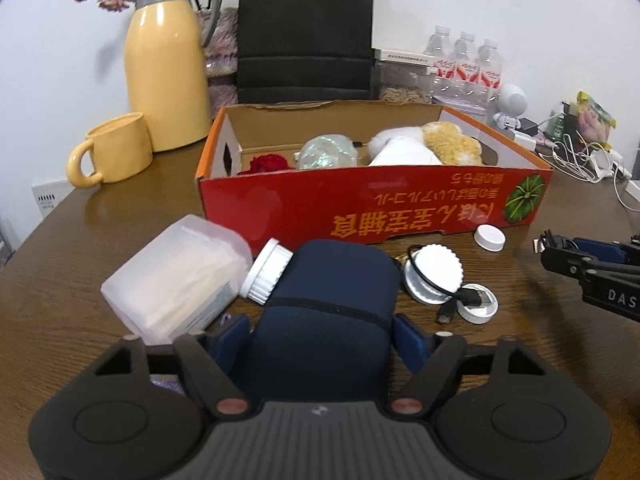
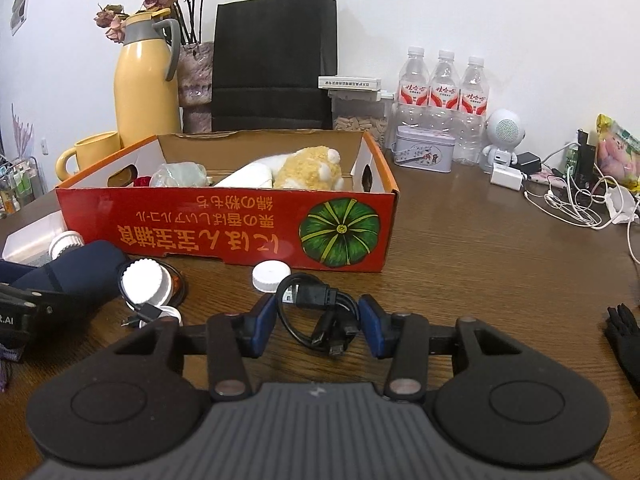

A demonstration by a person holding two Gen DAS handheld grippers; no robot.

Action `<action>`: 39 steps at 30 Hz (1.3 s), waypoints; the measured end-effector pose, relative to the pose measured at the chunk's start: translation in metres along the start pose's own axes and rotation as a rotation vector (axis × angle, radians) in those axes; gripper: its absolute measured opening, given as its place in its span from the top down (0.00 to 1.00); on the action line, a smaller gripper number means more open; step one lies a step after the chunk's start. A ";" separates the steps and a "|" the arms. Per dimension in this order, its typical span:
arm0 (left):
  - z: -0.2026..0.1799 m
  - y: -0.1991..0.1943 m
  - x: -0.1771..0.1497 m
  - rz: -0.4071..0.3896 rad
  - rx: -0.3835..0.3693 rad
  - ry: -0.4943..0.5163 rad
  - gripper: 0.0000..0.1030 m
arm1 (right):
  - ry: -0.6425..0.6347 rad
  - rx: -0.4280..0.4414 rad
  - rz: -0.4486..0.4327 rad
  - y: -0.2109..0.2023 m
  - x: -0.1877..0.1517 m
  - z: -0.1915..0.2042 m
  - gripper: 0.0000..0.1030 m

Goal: Organize objects
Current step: 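Grasp the navy pouch with the left tool while the right tool grasps the black cable, then carry the pouch and cable into the box and open both tools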

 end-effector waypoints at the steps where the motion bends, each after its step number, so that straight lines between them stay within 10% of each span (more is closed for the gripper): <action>1: -0.001 -0.001 0.000 -0.006 0.000 0.004 0.33 | 0.001 -0.002 -0.002 -0.001 0.000 0.000 0.55; 39: -0.005 -0.028 0.083 -0.239 -0.021 -0.050 0.37 | 0.010 0.080 -0.222 -0.004 0.055 0.050 0.55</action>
Point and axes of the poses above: each gripper's, at about its wrist camera, not at the fingertips, and y roughly the way its jaws point, z to its left, x to its top, the point moved 5 cm from there along y, roughly the way its jaws point, and after that the axes turned 14 degrees about -z, right-handed, at the moved point
